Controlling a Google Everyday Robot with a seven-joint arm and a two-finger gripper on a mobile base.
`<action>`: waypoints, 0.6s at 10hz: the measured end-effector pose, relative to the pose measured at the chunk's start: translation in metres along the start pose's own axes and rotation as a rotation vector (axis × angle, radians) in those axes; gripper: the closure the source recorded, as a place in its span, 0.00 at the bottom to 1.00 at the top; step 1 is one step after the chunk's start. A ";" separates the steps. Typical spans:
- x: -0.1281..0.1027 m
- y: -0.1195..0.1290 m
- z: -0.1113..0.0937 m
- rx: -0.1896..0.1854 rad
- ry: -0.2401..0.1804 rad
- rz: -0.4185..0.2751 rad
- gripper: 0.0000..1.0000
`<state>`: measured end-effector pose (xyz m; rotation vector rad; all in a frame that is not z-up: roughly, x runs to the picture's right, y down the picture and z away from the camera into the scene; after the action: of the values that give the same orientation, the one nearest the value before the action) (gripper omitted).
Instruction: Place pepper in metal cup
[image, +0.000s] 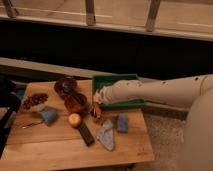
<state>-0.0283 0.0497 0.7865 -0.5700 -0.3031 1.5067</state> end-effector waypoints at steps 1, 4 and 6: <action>0.000 -0.001 0.005 -0.008 0.003 0.004 1.00; 0.002 -0.003 0.018 -0.030 0.010 0.008 0.78; 0.003 -0.003 0.024 -0.046 0.011 0.000 0.58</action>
<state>-0.0384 0.0571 0.8077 -0.6148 -0.3297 1.4996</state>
